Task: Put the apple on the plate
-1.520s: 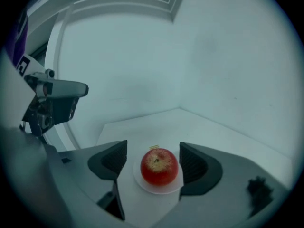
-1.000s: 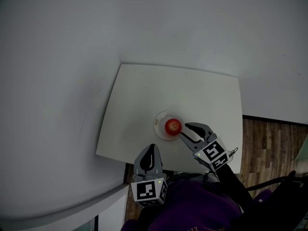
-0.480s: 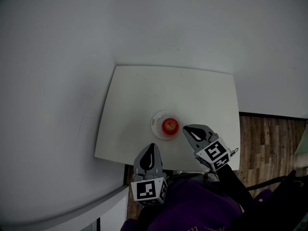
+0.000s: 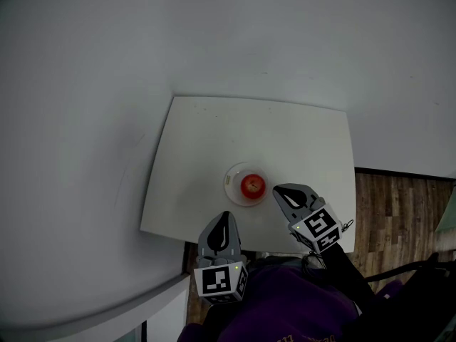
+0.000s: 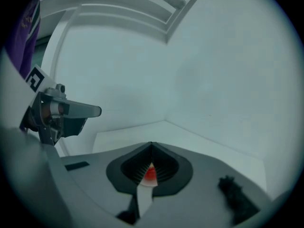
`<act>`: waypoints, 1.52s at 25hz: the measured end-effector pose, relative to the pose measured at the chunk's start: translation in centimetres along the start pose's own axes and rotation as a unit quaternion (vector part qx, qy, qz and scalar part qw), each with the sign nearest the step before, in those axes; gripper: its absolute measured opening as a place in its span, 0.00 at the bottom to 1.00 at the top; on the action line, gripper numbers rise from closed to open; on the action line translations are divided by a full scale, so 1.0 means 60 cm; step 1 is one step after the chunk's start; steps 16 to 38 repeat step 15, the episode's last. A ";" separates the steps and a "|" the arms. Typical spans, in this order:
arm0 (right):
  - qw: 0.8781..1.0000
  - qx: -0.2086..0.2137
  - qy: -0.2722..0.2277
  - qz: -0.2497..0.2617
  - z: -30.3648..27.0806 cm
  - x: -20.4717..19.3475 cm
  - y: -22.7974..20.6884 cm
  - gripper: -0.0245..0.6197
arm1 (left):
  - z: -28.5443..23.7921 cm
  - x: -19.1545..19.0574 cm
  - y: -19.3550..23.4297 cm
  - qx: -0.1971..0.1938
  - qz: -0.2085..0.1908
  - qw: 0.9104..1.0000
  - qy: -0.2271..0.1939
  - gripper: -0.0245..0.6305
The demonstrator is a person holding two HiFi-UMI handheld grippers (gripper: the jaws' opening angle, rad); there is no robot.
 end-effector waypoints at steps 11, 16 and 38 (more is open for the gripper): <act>1.000 0.002 0.001 0.005 0.001 -0.004 0.001 0.05 | 0.002 -0.004 -0.005 0.004 0.002 1.000 -0.002 0.05; 1.000 0.001 0.003 0.005 0.001 -0.005 -0.003 0.05 | -0.001 -0.002 -0.007 0.002 0.003 1.000 -0.003 0.05; 1.000 0.001 0.003 0.005 0.001 -0.005 -0.003 0.05 | -0.001 -0.002 -0.007 0.002 0.003 1.000 -0.003 0.05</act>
Point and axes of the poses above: the fingertips, and each gripper's own axes: z backward along the fingers, y to its left, x out of its top, the point moved 8 cm from there along z, backward along the fingers, and after that the axes turned 11 degrees about y, right-handed, at the moved point
